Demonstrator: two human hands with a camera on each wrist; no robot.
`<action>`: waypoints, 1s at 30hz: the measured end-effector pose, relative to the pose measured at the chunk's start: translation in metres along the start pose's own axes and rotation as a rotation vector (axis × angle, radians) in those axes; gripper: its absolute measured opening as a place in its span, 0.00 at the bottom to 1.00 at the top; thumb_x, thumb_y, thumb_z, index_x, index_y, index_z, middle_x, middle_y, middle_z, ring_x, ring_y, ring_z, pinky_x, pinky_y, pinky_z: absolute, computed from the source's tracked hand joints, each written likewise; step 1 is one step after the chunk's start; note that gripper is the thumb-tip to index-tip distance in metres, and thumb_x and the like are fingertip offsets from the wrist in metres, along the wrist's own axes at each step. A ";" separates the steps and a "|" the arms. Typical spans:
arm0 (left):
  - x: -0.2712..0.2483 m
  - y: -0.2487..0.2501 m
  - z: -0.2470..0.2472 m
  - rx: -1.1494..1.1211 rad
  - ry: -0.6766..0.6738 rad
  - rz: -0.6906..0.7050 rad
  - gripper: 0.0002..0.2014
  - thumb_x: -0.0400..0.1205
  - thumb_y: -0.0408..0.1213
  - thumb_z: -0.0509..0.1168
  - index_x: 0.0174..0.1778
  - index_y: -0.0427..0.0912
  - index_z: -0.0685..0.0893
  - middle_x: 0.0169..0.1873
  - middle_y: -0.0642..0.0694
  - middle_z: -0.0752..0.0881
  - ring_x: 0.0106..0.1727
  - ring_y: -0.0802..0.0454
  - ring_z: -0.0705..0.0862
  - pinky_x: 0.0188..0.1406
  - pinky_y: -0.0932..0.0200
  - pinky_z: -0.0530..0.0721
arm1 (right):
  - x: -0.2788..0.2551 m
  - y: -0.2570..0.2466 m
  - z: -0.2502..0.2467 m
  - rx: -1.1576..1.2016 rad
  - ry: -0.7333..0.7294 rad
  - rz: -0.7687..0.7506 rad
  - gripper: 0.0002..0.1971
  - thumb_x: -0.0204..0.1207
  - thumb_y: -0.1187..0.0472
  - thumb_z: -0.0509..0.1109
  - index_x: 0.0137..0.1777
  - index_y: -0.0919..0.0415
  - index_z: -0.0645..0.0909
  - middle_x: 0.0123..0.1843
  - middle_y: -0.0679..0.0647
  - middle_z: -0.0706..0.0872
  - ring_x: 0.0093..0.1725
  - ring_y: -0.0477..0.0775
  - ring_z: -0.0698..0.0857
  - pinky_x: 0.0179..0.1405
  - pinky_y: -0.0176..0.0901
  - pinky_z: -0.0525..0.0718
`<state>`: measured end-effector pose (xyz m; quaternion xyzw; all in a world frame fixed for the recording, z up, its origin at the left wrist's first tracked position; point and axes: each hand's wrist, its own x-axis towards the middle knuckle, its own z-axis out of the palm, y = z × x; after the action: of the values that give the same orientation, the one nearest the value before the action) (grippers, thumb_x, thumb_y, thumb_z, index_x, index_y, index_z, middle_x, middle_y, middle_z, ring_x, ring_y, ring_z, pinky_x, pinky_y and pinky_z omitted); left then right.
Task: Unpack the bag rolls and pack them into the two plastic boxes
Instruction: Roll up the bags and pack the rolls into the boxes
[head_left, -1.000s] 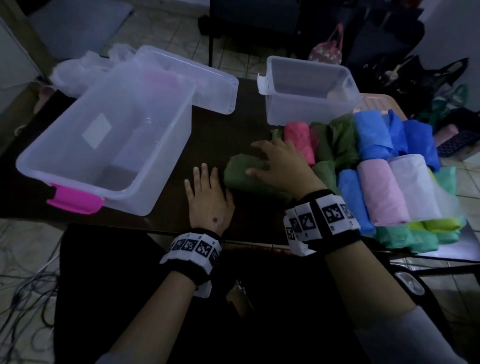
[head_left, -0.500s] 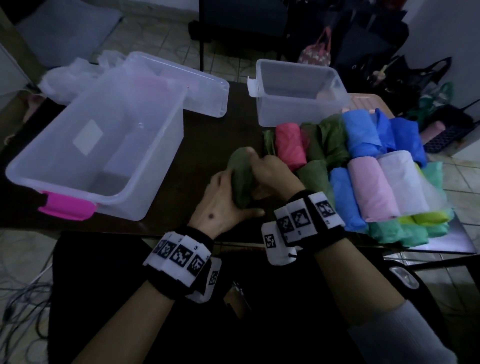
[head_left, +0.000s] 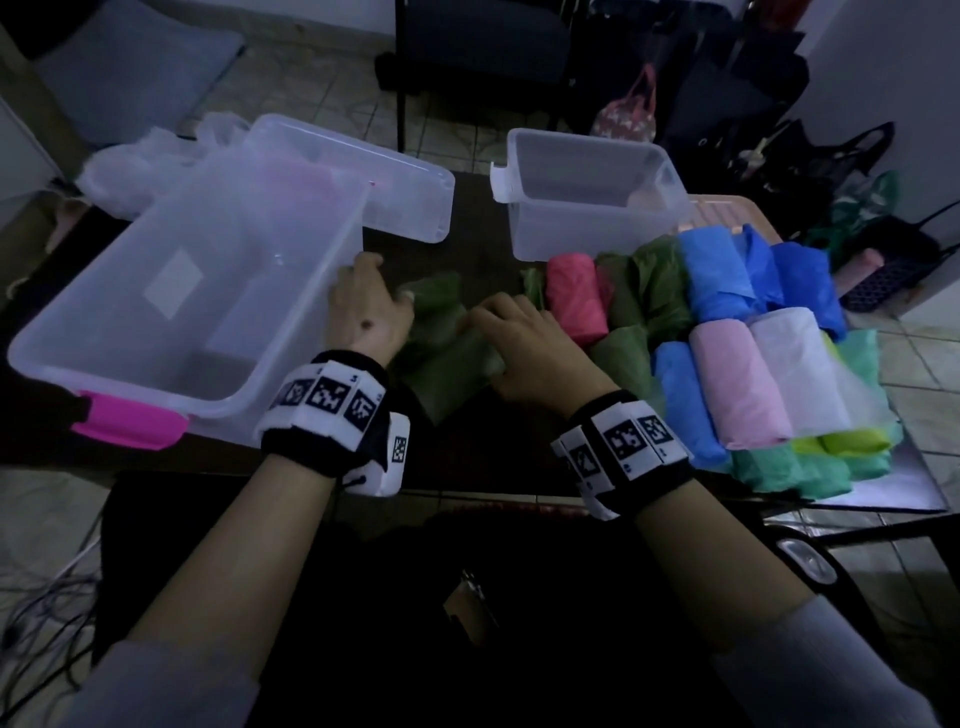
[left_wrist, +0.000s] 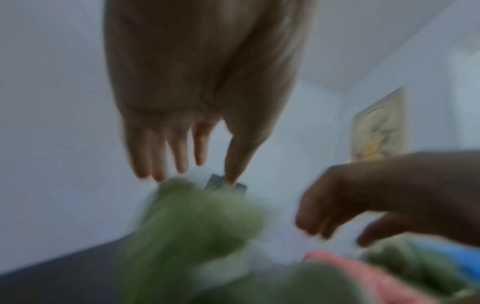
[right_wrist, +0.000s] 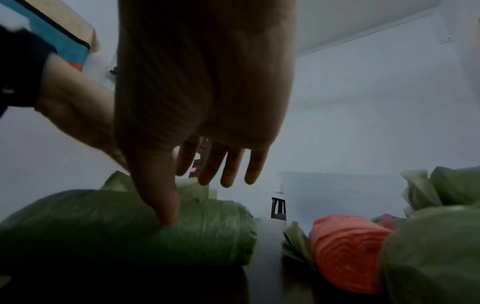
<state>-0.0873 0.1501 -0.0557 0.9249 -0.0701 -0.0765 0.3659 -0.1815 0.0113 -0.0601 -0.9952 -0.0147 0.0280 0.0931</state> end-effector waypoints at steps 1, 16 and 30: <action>-0.002 0.002 0.001 0.027 0.059 0.027 0.22 0.81 0.38 0.65 0.71 0.44 0.70 0.69 0.42 0.73 0.70 0.43 0.73 0.69 0.48 0.74 | 0.001 -0.001 -0.001 -0.006 -0.007 -0.006 0.31 0.70 0.65 0.68 0.75 0.54 0.66 0.69 0.54 0.71 0.68 0.57 0.70 0.63 0.48 0.70; 0.013 -0.017 0.024 0.454 -0.642 0.360 0.23 0.86 0.37 0.56 0.79 0.50 0.65 0.83 0.46 0.53 0.83 0.44 0.53 0.79 0.58 0.50 | 0.000 -0.009 0.017 -0.088 -0.280 -0.071 0.39 0.67 0.59 0.74 0.77 0.53 0.61 0.73 0.54 0.70 0.72 0.57 0.71 0.67 0.50 0.67; 0.018 -0.012 0.027 0.544 -0.733 0.315 0.27 0.87 0.42 0.52 0.82 0.48 0.54 0.83 0.47 0.47 0.83 0.48 0.48 0.80 0.57 0.47 | -0.002 -0.012 0.022 0.217 -0.290 0.003 0.35 0.64 0.62 0.78 0.69 0.60 0.65 0.62 0.58 0.81 0.59 0.59 0.81 0.46 0.42 0.75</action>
<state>-0.0744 0.1371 -0.0849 0.8771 -0.3511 -0.3202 0.0692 -0.1848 0.0269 -0.0796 -0.9649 -0.0236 0.1726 0.1966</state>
